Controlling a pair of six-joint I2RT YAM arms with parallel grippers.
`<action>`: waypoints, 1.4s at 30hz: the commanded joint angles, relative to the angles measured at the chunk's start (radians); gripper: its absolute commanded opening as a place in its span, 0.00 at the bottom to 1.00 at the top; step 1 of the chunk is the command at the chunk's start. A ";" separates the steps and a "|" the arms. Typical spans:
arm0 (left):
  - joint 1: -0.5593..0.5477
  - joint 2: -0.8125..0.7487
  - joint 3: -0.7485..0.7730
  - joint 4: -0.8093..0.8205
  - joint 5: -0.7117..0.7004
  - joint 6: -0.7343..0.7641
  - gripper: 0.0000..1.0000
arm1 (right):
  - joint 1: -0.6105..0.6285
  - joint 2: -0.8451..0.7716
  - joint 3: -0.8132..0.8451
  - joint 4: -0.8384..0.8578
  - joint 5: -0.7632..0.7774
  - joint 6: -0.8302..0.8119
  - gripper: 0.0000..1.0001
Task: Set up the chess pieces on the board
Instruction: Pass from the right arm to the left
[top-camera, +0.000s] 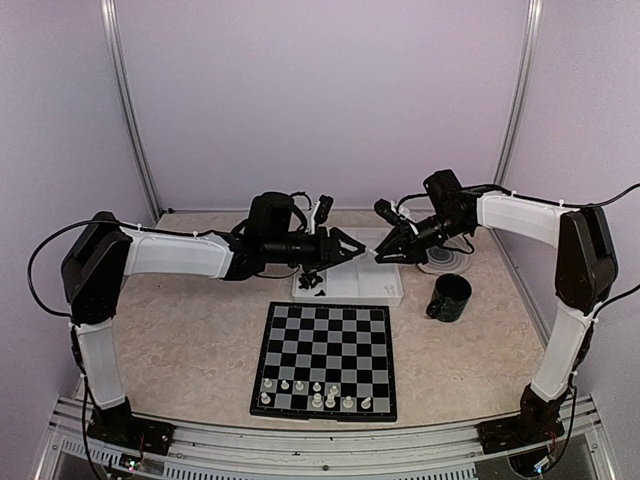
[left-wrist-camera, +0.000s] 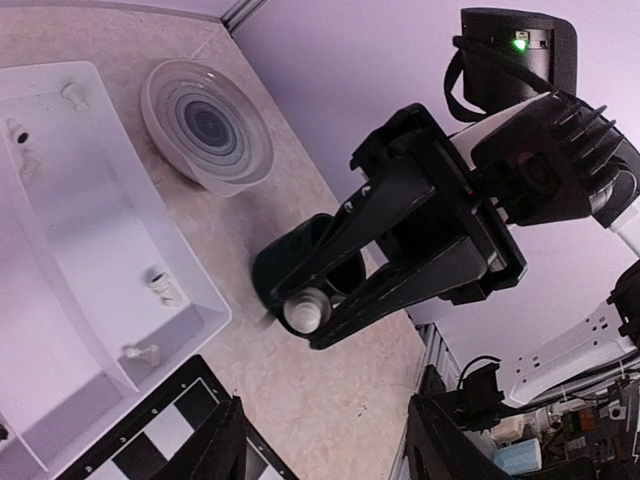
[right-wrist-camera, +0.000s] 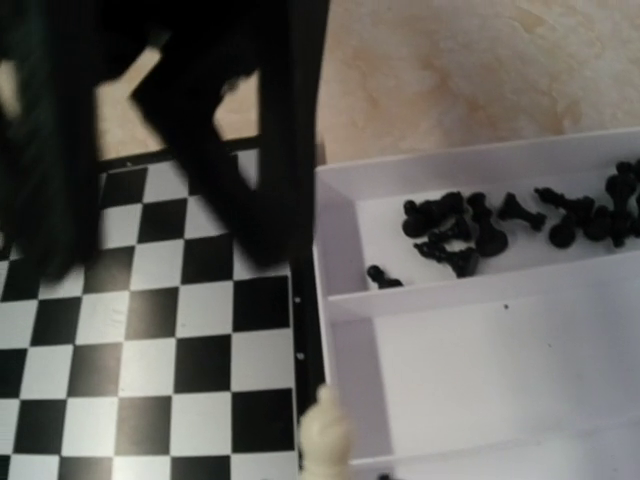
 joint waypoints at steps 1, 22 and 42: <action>-0.015 0.047 0.072 0.030 0.040 -0.045 0.51 | -0.003 0.004 -0.001 -0.002 -0.070 0.000 0.13; -0.028 0.144 0.178 -0.001 0.060 -0.062 0.22 | 0.032 0.018 0.009 -0.047 -0.069 -0.039 0.14; -0.032 0.071 0.175 -0.203 0.001 0.073 0.03 | 0.017 -0.005 0.018 -0.086 -0.062 -0.060 0.31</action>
